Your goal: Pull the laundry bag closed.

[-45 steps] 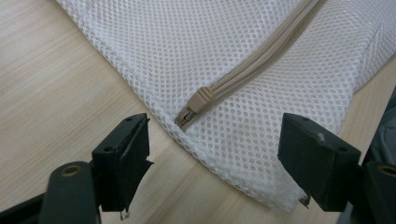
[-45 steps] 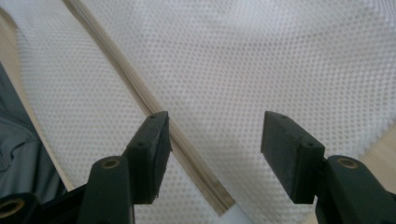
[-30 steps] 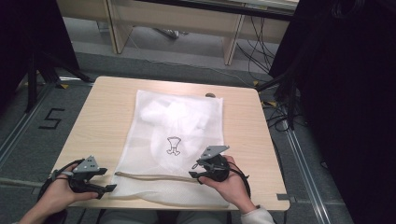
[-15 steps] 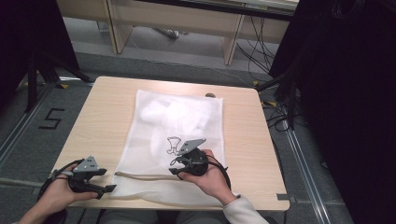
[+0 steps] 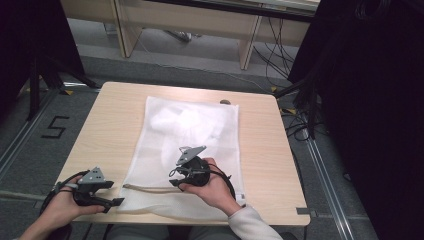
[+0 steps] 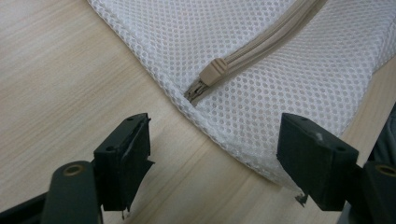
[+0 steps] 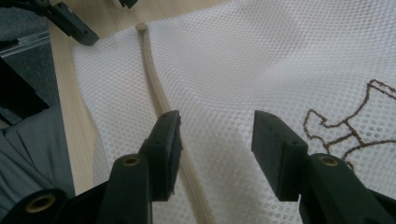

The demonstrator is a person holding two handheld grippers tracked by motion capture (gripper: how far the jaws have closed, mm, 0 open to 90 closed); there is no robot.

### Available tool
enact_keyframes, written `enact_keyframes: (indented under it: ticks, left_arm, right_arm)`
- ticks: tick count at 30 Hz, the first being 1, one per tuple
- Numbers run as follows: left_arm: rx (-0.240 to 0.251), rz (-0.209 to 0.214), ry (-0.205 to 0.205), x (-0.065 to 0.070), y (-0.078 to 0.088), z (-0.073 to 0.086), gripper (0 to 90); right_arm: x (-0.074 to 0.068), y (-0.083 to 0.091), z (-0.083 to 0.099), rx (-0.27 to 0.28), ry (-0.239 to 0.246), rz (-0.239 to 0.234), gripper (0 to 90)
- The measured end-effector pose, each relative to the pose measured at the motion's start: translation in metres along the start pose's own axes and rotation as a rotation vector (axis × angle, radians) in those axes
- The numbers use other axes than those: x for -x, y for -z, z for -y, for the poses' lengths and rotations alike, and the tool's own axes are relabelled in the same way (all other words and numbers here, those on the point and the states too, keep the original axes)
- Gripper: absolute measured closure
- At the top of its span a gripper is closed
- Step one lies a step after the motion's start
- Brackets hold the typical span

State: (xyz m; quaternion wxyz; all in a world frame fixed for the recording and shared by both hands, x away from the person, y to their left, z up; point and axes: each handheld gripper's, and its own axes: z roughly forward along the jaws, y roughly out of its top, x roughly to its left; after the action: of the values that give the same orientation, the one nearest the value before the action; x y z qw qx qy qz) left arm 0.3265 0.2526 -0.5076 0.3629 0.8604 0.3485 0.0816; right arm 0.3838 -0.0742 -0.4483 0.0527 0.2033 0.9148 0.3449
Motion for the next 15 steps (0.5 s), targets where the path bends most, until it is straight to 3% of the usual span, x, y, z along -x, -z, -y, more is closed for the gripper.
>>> enact_keyframes:
  ticks: [4, 5, 9, 11, 13, 15]
  left_arm:
    - [-0.002, -0.004, 0.004, 0.000, 0.000, 0.000, 25.4]
    - [-0.005, -0.008, 0.026, 0.001, -0.001, 0.001, 25.5]
    - [-0.001, -0.008, 0.006, 0.000, 0.001, 0.000, 25.5]
    - [0.001, -0.003, 0.032, 0.000, 0.000, 0.001, 25.5]
    - [0.002, -0.002, 0.016, -0.001, 0.001, 0.001, 25.5]
    - [0.000, -0.013, 0.038, -0.001, 0.001, 0.001, 25.5]
  right_arm:
    - [-0.003, -0.006, -0.006, -0.005, 0.019, -0.020, 55.6]
    - [-0.006, -0.009, -0.010, -0.005, 0.018, -0.021, 56.5]
    - [-0.009, -0.016, -0.017, -0.010, 0.027, -0.029, 56.5]
    - [-0.010, -0.019, -0.018, 0.000, 0.028, -0.021, 56.5]
    - [-0.012, -0.024, -0.024, -0.002, 0.024, -0.029, 56.8]
    - [-0.012, -0.027, -0.026, 0.005, 0.036, -0.032, 57.1]
